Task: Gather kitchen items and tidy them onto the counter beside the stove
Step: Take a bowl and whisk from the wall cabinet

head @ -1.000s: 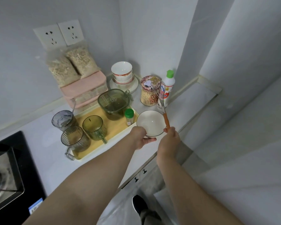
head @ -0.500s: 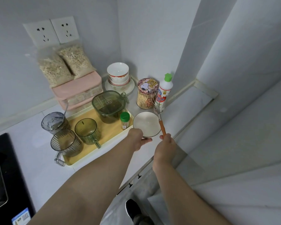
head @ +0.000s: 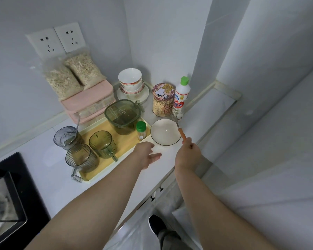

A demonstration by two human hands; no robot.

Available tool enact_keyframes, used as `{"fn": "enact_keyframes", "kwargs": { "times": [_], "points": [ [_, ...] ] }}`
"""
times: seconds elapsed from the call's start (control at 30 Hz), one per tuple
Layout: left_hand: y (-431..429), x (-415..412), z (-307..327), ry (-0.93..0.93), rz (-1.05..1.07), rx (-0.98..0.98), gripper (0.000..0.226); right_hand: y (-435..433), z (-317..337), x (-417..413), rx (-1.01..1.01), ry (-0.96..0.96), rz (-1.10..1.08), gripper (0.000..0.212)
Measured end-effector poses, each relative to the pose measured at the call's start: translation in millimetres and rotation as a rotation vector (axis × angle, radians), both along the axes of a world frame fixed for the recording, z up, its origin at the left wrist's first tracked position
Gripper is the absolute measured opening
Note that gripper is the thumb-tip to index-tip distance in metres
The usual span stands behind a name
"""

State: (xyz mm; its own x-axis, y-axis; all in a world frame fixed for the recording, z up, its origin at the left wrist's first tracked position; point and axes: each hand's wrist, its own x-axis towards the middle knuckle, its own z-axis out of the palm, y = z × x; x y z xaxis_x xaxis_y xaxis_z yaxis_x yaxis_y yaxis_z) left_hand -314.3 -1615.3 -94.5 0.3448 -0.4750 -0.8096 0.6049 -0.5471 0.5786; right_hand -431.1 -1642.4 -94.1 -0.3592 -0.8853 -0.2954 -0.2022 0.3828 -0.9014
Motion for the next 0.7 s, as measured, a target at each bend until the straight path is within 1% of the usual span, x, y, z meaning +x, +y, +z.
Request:
{"fn": "enact_keyframes", "kwargs": {
  "times": [0.07,0.13,0.23,0.47,0.53,0.7],
  "points": [
    [10,6,8,-0.014,-0.012,0.011,0.026,3,5,1,-0.050,0.018,0.002,0.042],
    [16,13,18,-0.050,-0.033,0.004,0.021,7,12,2,-0.080,0.001,0.015,0.039],
    [25,23,31,-0.099,-0.038,-0.010,0.022,17,19,0,-0.098,-0.031,0.020,0.030],
    [45,30,58,-0.123,-0.075,-0.038,0.018,26,12,0,-0.030,-0.104,-0.021,0.028],
    [49,30,62,-0.126,-0.077,-0.040,0.017,24,17,-2,-0.038,-0.114,-0.040,0.027],
    [58,32,70,-0.144,-0.070,-0.033,0.017,16,21,5,-0.030,-0.168,-0.048,0.020]
  ]
}}
